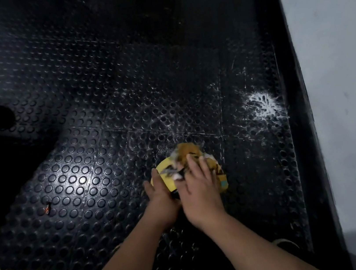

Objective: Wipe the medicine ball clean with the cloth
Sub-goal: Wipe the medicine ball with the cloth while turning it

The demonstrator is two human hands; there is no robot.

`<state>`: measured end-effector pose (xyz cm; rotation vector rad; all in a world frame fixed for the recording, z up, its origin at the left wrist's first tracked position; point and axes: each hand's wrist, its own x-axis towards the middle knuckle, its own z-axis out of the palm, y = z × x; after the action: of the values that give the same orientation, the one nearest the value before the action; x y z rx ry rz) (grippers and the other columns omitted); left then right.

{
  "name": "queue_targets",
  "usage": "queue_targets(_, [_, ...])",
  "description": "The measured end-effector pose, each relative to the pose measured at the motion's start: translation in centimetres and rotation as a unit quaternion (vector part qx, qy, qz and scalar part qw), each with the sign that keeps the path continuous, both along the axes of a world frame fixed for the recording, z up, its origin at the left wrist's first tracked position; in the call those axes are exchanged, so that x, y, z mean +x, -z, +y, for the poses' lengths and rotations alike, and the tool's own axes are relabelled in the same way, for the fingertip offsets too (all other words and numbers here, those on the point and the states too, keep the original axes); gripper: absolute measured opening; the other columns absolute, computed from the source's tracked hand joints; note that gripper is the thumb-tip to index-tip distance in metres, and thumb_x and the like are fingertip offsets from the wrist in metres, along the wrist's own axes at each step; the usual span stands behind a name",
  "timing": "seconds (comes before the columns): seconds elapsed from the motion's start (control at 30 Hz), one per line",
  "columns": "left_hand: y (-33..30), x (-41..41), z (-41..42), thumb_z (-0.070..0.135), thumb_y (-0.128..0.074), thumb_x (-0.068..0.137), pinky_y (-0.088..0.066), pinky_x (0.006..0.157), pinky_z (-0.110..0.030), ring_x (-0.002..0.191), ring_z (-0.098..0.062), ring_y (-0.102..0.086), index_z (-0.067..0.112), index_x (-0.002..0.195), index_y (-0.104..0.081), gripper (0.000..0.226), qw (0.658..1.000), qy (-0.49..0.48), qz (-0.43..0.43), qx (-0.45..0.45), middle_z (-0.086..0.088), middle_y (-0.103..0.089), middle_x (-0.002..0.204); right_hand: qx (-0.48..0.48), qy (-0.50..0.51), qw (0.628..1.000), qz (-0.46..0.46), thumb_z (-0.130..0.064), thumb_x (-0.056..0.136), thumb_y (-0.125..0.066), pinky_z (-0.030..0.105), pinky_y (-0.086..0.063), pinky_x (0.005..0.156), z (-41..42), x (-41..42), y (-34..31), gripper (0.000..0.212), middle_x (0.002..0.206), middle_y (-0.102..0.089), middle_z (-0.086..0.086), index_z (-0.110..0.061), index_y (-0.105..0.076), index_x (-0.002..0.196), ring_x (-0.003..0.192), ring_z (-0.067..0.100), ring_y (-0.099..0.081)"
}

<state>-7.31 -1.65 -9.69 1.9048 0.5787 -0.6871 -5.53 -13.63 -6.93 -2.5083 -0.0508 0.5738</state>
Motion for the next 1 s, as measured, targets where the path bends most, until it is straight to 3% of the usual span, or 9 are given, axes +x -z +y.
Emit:
queue_targets(0.07, [0.2,0.0,0.5,0.03,-0.084,0.079,-0.02,0.121,-0.042,0.156,-0.034,-0.007,0.028,0.16,0.017,0.129,1.0,0.003,0.005,-0.006,-0.012,0.021,0.166,0.017,-0.005,1.0,0.008,-0.049,0.107,-0.029,0.047,-0.002,0.127,-0.5,0.2,0.2,0.052,0.167,-0.002,-0.022,-0.039,-0.029,0.158,0.156,0.01,0.011])
queue_targets(0.17, [-0.1,0.3,0.1,0.044,-0.091,0.069,-0.022,0.121,-0.043,0.154,-0.033,-0.013,0.03,0.159,0.018,0.142,1.0,0.013,0.0,0.002,-0.012,0.016,0.166,0.055,0.146,0.986,0.051,-0.051,0.107,-0.023,0.05,-0.019,0.124,-1.3,3.2,0.5,0.055,0.168,-0.022,-0.008,-0.031,-0.042,0.153,0.154,0.019,-0.016])
queue_targets(0.33, [0.8,0.8,1.4,0.023,-0.083,0.079,-0.02,0.122,-0.045,0.155,-0.033,-0.01,0.028,0.161,0.008,0.123,1.0,0.0,0.004,-0.018,-0.016,0.014,0.167,-0.019,-0.021,1.0,0.012,-0.049,0.107,-0.024,0.048,0.0,0.127,1.2,1.1,-0.6,0.051,0.169,-0.007,-0.016,-0.034,-0.04,0.154,0.157,0.015,0.009])
queue_targets(0.5, [0.6,0.1,0.2,0.043,-0.091,0.069,-0.026,0.119,-0.045,0.151,-0.032,-0.016,0.03,0.159,0.015,0.14,1.0,0.016,-0.008,-0.004,-0.008,0.013,0.166,0.024,0.174,0.981,0.077,-0.055,0.105,-0.02,0.05,-0.041,0.107,-0.7,4.9,0.3,0.06,0.146,-0.052,0.007,-0.02,-0.061,0.131,0.132,0.029,-0.047])
queue_targets(0.6, [0.8,0.1,0.8,0.026,-0.088,0.075,-0.023,0.12,-0.044,0.153,-0.032,-0.014,0.031,0.161,0.011,0.131,1.0,0.004,-0.016,-0.011,-0.013,0.011,0.166,-0.059,-0.028,0.998,0.018,-0.055,0.105,-0.017,0.053,-0.019,0.123,0.9,2.6,0.1,0.059,0.166,-0.026,-0.006,-0.03,-0.059,0.137,0.154,0.024,-0.016])
queue_targets(0.67, [1.0,0.0,1.1,0.025,-0.087,0.076,-0.023,0.121,-0.046,0.153,-0.033,-0.014,0.031,0.161,0.009,0.129,1.0,0.006,-0.017,-0.015,-0.015,0.009,0.166,-0.031,-0.059,0.998,-0.007,-0.051,0.106,-0.024,0.05,-0.007,0.127,0.6,1.6,0.1,0.053,0.169,-0.016,-0.012,-0.03,-0.051,0.147,0.157,0.018,0.0])
queue_targets(0.8, [0.8,-0.1,0.0,0.045,-0.091,0.068,-0.03,0.119,-0.05,0.15,-0.038,-0.02,0.034,0.158,0.015,0.14,1.0,0.026,-0.014,0.006,-0.006,0.016,0.166,-0.001,0.104,0.993,0.047,-0.058,0.101,-0.015,0.054,-0.032,0.116,-0.9,4.9,0.7,0.065,0.156,-0.044,-0.003,-0.029,-0.06,0.137,0.146,0.028,-0.035])
queue_targets(0.93, [1.2,-0.1,0.7,0.024,-0.085,0.077,-0.027,0.119,-0.048,0.152,-0.036,-0.017,0.032,0.16,0.011,0.127,1.0,0.019,-0.024,-0.005,-0.01,0.014,0.166,-0.054,-0.077,0.996,0.007,-0.056,0.104,-0.019,0.051,-0.008,0.127,0.9,2.5,0.2,0.06,0.167,-0.021,-0.011,-0.029,-0.053,0.144,0.157,0.02,-0.005])
queue_targets(1.0, [1.3,-0.3,0.7,0.031,-0.089,0.072,-0.028,0.119,-0.047,0.152,-0.035,-0.017,0.032,0.16,0.01,0.132,0.999,0.023,-0.029,-0.004,-0.008,0.012,0.166,-0.006,-0.022,0.999,0.022,-0.052,0.104,-0.026,0.05,-0.02,0.124,-0.4,2.9,0.3,0.056,0.162,-0.034,-0.008,-0.025,-0.053,0.144,0.155,0.024,-0.019])
